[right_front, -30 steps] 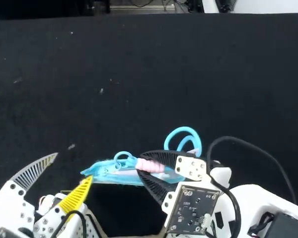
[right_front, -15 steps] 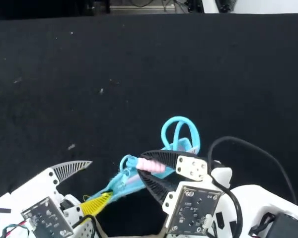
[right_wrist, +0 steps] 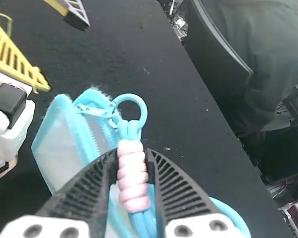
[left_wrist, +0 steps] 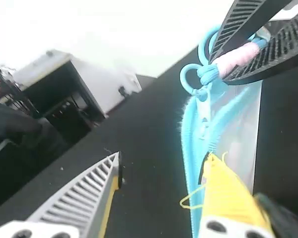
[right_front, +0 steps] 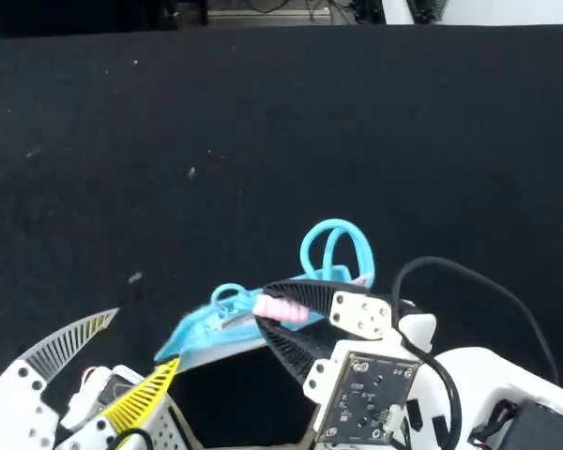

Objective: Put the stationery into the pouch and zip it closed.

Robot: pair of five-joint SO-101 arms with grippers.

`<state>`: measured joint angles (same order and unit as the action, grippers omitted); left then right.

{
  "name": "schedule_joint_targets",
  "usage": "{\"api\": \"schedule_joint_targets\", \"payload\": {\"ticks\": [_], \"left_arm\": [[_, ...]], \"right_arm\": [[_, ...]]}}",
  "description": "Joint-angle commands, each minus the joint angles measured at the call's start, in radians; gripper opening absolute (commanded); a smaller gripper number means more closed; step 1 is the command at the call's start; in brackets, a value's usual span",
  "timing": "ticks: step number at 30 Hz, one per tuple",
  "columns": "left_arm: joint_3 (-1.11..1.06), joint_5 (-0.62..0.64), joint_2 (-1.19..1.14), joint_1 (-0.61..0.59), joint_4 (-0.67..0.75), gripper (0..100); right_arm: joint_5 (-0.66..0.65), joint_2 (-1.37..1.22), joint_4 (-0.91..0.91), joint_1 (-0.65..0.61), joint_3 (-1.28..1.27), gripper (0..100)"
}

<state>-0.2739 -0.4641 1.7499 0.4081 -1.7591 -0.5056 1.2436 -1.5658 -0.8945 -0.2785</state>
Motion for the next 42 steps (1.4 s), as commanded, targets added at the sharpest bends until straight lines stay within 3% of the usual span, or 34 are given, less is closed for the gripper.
{"api": "schedule_joint_targets", "payload": {"ticks": [1, 11, 16, 24, 29, 35, 42], "left_arm": [[-0.002, 0.012, 0.02, -0.01, -0.003, 27], [-0.134, 0.008, 0.043, 0.013, 0.006, 27], [-0.248, 0.012, 0.043, 0.11, 0.066, 27], [-0.481, 0.012, 0.043, 0.113, 0.238, 27], [-0.524, 0.015, 0.051, 0.113, 0.238, 26], [-0.515, 0.058, 0.052, 0.124, 0.219, 3], [-0.515, 0.061, 0.052, 0.117, 0.242, 3]], "right_arm": [[-0.012, -0.01, 0.026, 0.02, -0.002, 1.1], [-0.006, -0.01, 0.04, 0.018, -0.035, 1.1], [-0.006, -0.008, 0.041, 0.018, -0.071, 1.1], [-0.006, 0.001, 0.031, 0.015, -0.073, 1.1], [-0.006, 0.002, 0.031, 0.018, -0.074, 1.1], [-0.006, 0.002, 0.031, 0.018, -0.076, 1.1], [-0.005, 0.042, 0.031, 0.018, -0.07, 1.1]]}}
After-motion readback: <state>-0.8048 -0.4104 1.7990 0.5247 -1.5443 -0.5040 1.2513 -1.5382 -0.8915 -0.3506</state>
